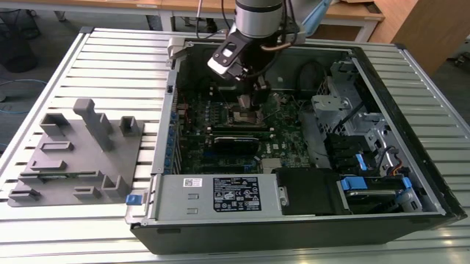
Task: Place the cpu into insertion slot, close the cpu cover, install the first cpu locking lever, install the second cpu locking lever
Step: 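Place the cpu into insertion slot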
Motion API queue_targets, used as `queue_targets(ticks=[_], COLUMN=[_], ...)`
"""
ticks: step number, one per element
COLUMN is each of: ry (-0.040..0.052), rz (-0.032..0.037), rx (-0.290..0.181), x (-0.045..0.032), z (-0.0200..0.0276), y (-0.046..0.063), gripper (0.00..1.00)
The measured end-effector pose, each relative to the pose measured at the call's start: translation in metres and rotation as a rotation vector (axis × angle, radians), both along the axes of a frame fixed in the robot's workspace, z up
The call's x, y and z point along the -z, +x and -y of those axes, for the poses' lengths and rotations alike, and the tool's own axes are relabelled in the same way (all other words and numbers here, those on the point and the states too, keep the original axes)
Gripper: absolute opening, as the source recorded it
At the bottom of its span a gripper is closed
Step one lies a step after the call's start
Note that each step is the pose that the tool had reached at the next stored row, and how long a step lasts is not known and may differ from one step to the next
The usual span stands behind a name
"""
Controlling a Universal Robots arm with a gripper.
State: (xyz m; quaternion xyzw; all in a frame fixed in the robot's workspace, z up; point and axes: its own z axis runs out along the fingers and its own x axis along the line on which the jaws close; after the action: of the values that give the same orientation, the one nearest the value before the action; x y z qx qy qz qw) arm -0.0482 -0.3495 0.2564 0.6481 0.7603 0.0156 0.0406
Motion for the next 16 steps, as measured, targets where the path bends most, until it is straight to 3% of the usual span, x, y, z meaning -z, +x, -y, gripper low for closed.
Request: queue_targets(ticks=[9,16], ry=[0.0,0.0003], rz=[0.0,0.0001], rx=[0.16,0.183], x=[0.002,0.0025], z=[0.0001,0.0], y=[0.0,0.0], gripper=[0.54,0.54])
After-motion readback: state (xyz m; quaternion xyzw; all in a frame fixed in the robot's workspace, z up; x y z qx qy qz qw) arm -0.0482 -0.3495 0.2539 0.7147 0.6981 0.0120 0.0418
